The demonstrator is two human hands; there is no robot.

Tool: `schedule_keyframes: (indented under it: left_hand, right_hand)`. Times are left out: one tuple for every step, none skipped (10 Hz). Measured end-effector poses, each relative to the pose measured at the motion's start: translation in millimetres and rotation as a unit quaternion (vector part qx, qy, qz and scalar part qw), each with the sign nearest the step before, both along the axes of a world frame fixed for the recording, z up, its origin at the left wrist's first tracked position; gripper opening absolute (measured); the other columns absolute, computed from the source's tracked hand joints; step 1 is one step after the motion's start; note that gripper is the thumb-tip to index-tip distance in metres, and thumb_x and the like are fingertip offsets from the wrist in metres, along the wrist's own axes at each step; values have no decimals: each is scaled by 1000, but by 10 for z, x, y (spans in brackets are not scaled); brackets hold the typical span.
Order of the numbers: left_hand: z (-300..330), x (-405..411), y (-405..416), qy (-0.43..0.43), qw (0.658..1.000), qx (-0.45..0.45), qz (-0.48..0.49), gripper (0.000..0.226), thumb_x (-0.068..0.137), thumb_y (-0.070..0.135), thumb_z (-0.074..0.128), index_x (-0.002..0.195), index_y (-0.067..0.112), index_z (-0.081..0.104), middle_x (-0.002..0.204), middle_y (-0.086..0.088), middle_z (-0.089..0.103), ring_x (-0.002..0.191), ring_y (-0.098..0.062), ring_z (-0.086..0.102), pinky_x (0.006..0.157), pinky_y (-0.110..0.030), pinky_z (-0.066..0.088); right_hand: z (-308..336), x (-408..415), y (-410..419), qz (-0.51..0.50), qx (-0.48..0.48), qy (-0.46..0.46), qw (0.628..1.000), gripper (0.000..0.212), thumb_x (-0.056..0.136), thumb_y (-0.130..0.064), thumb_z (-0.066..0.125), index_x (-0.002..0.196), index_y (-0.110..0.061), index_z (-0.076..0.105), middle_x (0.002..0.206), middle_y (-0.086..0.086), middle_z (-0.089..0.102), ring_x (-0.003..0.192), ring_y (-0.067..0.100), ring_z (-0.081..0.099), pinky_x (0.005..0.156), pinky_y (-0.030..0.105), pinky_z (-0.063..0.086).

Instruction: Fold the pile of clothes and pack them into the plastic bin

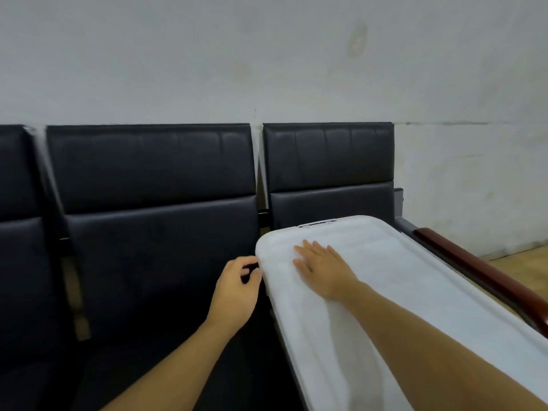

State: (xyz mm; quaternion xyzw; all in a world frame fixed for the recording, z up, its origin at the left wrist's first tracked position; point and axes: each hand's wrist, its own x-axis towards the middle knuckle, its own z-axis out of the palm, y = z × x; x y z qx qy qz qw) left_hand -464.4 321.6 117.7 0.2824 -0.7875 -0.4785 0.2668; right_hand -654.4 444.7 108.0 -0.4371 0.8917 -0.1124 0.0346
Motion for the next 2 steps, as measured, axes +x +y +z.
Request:
schedule_keyframes:
  left_hand:
    - [143, 647, 55, 33, 999, 17, 14, 24, 101, 25, 57, 123, 34, 61, 124, 15, 59, 108, 1, 57, 82, -15, 46]
    - [396, 1247, 94, 48, 998, -3, 36, 23, 101, 25, 58, 121, 36, 61, 120, 17, 61, 109, -1, 59, 93, -26, 52]
  right_hand:
    - [219, 684, 109, 41, -75, -22, 996, 52, 109, -45, 29, 159, -29, 28, 166, -5, 26, 152, 16, 23, 124, 33, 14]
    - [469, 1422, 176, 74, -155, -75, 982, 52, 107, -46, 36, 156, -28, 35, 158, -7, 41, 144, 16, 40, 118, 31, 30]
